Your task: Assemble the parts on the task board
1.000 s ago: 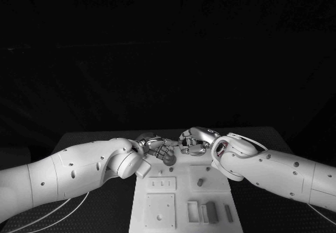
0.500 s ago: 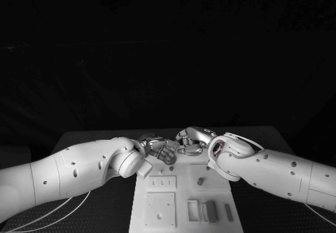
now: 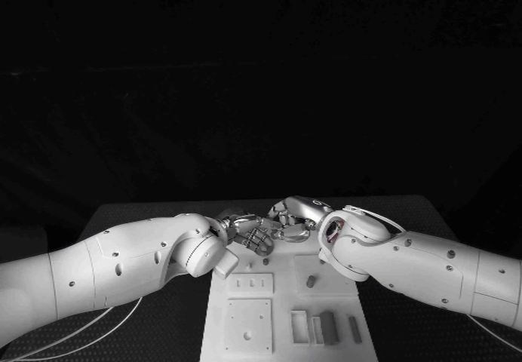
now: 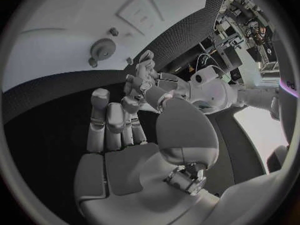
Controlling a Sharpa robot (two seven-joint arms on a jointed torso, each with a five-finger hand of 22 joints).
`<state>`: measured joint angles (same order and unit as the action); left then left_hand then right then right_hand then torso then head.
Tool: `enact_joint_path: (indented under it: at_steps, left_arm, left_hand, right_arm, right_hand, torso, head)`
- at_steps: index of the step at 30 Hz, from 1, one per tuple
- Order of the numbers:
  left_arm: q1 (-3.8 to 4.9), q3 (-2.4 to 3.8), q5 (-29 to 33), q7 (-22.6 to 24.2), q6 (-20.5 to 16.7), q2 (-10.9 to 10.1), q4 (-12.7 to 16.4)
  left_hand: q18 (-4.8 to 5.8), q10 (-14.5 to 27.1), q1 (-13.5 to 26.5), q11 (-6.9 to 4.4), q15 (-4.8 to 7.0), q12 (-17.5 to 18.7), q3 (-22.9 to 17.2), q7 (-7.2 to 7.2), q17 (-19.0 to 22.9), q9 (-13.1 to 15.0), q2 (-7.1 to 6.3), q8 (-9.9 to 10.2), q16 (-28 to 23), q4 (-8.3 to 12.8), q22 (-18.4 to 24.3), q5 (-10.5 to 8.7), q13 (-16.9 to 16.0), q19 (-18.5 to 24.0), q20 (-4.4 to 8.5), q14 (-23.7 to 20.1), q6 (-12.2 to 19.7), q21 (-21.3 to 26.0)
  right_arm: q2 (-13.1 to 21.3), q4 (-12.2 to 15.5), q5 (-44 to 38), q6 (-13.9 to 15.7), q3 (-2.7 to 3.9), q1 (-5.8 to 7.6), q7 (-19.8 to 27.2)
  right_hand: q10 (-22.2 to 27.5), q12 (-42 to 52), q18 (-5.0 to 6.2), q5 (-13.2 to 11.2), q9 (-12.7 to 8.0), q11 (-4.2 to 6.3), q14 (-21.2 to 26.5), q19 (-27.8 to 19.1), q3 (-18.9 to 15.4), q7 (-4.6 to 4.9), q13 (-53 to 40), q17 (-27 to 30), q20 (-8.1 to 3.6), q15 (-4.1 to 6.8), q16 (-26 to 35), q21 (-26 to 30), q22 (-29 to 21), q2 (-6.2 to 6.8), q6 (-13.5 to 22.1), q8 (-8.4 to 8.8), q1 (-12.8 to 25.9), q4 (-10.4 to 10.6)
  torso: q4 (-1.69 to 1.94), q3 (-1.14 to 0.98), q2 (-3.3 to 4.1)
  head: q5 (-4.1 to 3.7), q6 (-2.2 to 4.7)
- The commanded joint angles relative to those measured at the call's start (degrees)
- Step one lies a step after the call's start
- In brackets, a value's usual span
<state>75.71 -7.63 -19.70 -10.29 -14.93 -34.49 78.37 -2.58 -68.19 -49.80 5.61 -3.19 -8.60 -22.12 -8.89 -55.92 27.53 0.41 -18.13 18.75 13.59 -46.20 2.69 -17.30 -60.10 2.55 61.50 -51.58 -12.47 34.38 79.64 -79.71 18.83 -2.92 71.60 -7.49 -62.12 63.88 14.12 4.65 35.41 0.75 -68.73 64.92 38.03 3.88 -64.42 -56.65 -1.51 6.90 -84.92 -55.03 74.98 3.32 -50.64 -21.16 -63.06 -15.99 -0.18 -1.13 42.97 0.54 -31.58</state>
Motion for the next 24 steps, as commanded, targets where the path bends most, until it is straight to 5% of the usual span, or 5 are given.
enact_joint_path:
  at_steps: [1,11,18,24]
  left_arm:
    - [0.1,0.1,-0.05,0.92,0.19,0.23,0.21]
    - [0.1,0.1,0.42,1.79,-0.55,0.11,-0.05]
    - [0.09,0.1,0.81,3.02,-0.06,0.15,-0.1]
    - [0.09,0.1,0.92,2.9,0.02,0.01,-0.14]
  left_hand:
    - [-0.79,-0.13,-0.16,-0.2,0.08,-0.26,-0.11,0.0,-0.14,-0.11,0.73,-0.18,-0.4,0.5,-0.09,0.14,-0.12,0.1,-0.03,0.17,-0.36,0.25]
    - [-0.74,-1.14,-1.6,-0.73,0.34,-0.71,-1.08,0.61,-0.91,-0.19,4.21,-0.61,-0.59,2.03,-0.56,0.15,-0.98,-0.29,0.15,0.94,-1.75,0.19]
    - [-0.49,-3.02,-4.65,-1.76,0.88,-1.58,-5.12,2.11,-1.86,0.2,4.97,-1.77,-0.16,2.39,-1.09,0.18,-1.89,-0.81,0.4,2.3,-4.3,-0.06]
    - [-0.18,-3.82,-3.15,-2.11,1.22,-1.81,-6.5,2.48,-2.62,0.3,6.05,-1.98,0.55,1.12,-1.97,0.17,-2.61,-1.21,0.94,2.83,-5.37,-0.54]
  right_arm:
    - [-0.17,0.43,-0.14,-1.08,-0.01,-0.03,0.43]
    - [-0.03,0.25,-0.06,-1.49,-0.02,-0.04,0.45]
    - [-0.01,0.39,-0.05,-1.63,-0.02,-0.04,0.45]
    - [0.08,0.32,-0.05,-1.76,-0.02,-0.06,0.39]
  right_hand:
    - [0.88,0.38,0.88,-0.06,-0.1,0.46,-0.25,-0.07,0.1,1.11,0.07,-0.07,-0.33,0.05,-0.12,-0.2,0.94,-0.37,-8.84,-0.14,0.12,-0.36]
    - [0.86,0.38,0.88,-0.06,-0.07,0.47,-0.26,-0.05,0.1,1.11,0.09,-0.04,-0.34,0.06,-0.11,-0.2,0.94,-0.36,-8.84,-0.12,0.17,-0.37]
    - [0.85,0.39,0.88,-0.06,-0.06,0.47,-0.33,-0.04,0.11,1.1,0.1,-0.12,-0.35,0.06,-0.12,-0.2,0.94,-0.37,-8.85,-0.12,0.19,-0.38]
    - [0.84,0.39,0.88,-0.06,-0.04,0.48,-0.39,-0.02,0.12,1.1,0.11,-0.19,-0.36,0.07,-0.13,-0.2,0.93,-0.38,-8.86,-0.12,0.21,-0.38]
  torso:
    - [-0.05,-0.05,0.05]
    - [-0.04,-0.06,0.03]
    - [-0.05,-0.09,0.05]
    - [-0.04,-0.09,0.02]
  head:
    - [-0.02,-0.09]
    - [-0.12,-0.24]
    - [-0.14,-0.33]
    - [-0.23,-0.46]
